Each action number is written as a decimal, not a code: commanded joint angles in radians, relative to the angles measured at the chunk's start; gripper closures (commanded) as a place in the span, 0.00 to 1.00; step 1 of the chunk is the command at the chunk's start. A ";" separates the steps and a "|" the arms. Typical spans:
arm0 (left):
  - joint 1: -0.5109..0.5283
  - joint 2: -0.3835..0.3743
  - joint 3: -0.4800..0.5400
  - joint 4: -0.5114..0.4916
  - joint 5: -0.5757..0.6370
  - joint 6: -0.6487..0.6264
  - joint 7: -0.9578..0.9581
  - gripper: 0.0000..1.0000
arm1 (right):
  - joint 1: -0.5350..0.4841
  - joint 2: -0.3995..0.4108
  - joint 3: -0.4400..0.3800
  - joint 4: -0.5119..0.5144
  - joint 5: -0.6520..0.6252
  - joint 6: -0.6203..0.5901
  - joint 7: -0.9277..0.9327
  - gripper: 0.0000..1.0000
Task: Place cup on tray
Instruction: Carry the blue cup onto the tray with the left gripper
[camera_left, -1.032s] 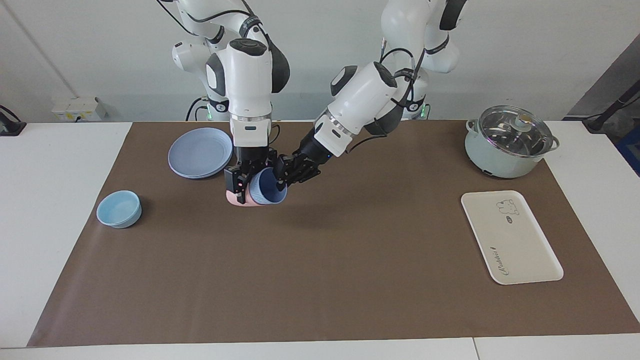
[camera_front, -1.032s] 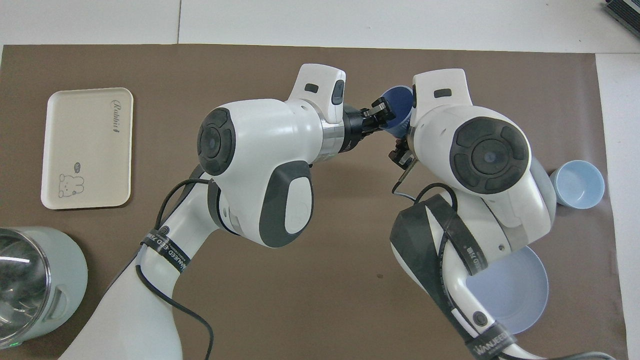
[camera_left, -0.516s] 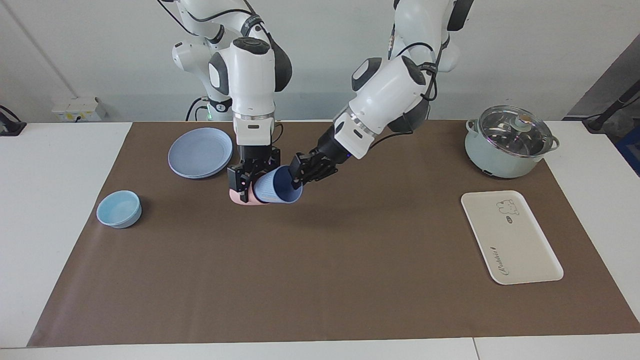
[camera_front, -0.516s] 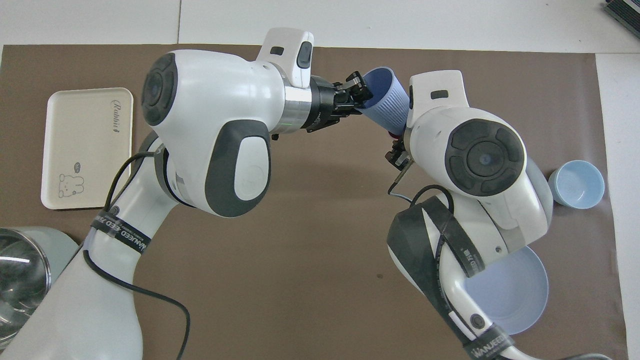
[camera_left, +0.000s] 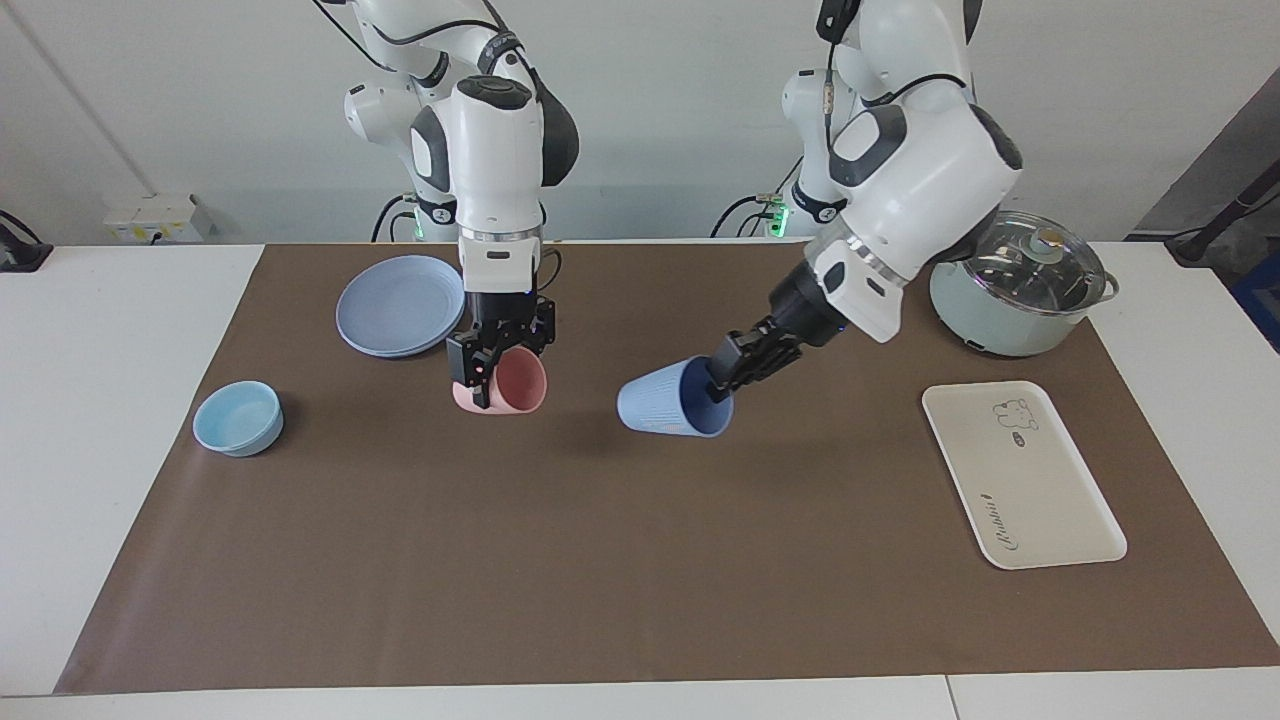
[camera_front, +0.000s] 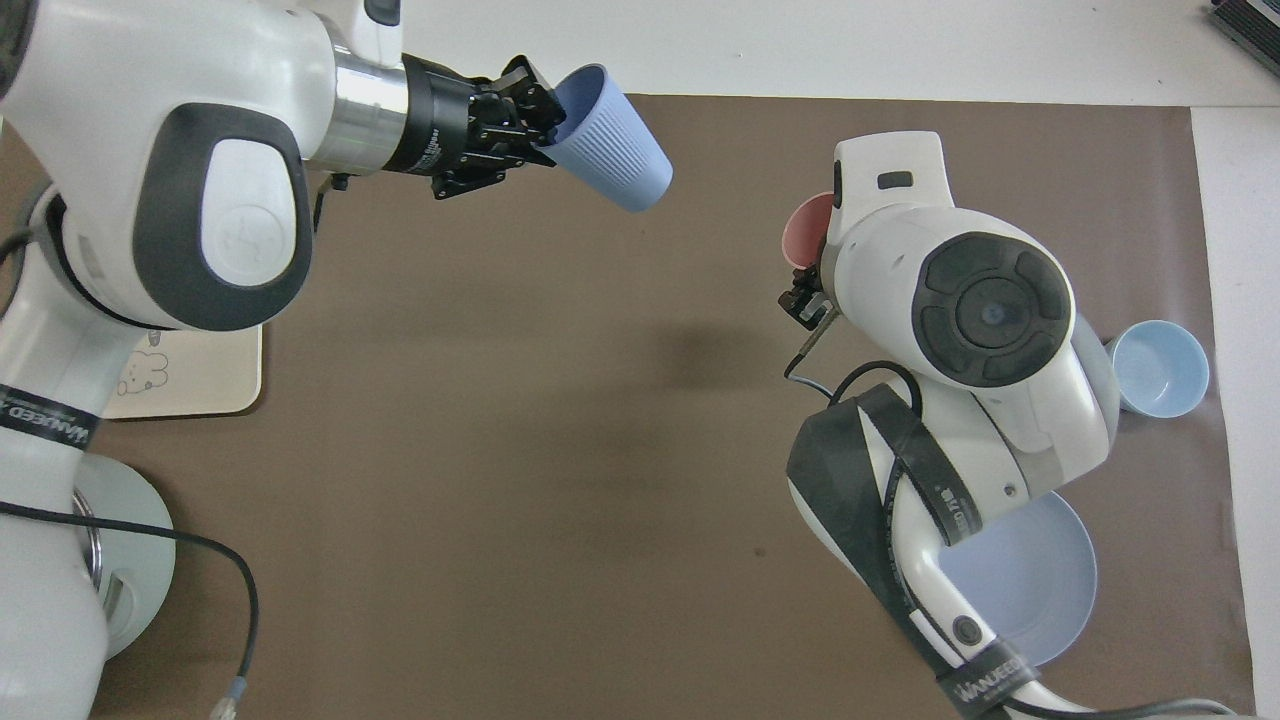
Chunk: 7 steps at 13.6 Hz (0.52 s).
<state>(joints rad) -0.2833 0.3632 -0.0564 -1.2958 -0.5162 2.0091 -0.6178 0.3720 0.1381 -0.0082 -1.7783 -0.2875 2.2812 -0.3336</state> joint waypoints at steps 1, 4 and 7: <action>0.099 -0.088 -0.008 -0.006 0.099 -0.142 0.106 1.00 | -0.068 0.018 0.008 -0.006 0.086 0.092 0.013 1.00; 0.209 -0.115 -0.011 -0.060 0.240 -0.156 0.316 1.00 | -0.139 0.026 0.008 -0.042 0.259 0.219 -0.077 1.00; 0.337 -0.170 -0.011 -0.190 0.263 -0.084 0.637 1.00 | -0.215 0.035 0.008 -0.073 0.604 0.296 -0.348 1.00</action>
<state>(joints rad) -0.0164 0.2593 -0.0543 -1.3637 -0.2791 1.8665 -0.1488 0.2103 0.1749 -0.0106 -1.8202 0.1396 2.5240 -0.5283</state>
